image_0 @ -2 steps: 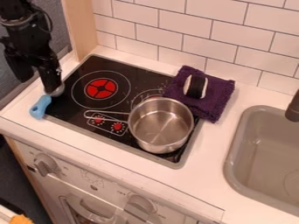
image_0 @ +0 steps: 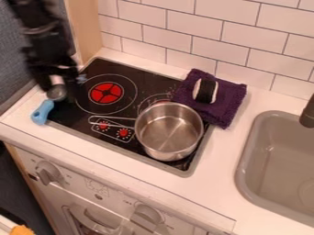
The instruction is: Take the sushi and put it in the silver pot
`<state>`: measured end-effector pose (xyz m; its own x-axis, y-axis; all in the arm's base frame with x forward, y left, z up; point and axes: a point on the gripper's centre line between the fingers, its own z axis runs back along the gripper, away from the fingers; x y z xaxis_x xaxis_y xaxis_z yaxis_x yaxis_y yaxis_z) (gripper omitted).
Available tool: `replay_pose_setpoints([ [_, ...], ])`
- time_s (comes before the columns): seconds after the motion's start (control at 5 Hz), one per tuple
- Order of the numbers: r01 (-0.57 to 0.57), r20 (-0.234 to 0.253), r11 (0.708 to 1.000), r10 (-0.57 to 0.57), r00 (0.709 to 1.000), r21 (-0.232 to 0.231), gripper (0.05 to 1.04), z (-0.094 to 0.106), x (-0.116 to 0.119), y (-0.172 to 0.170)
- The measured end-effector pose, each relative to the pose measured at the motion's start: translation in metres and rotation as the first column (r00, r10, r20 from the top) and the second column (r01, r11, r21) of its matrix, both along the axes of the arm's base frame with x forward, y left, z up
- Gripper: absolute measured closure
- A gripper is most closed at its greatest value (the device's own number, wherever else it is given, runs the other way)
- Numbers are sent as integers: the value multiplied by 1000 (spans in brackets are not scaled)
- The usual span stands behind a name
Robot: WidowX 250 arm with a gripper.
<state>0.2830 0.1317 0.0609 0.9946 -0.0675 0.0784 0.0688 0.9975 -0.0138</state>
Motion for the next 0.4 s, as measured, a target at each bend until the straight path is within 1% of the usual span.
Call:
replay_pose_setpoints([
  [0.2, 93, 17, 995, -92, 996, -34, 82, 3, 37, -40],
  [0.4, 169, 99, 984, -163, 982, -52, 82, 20, 69, -87],
])
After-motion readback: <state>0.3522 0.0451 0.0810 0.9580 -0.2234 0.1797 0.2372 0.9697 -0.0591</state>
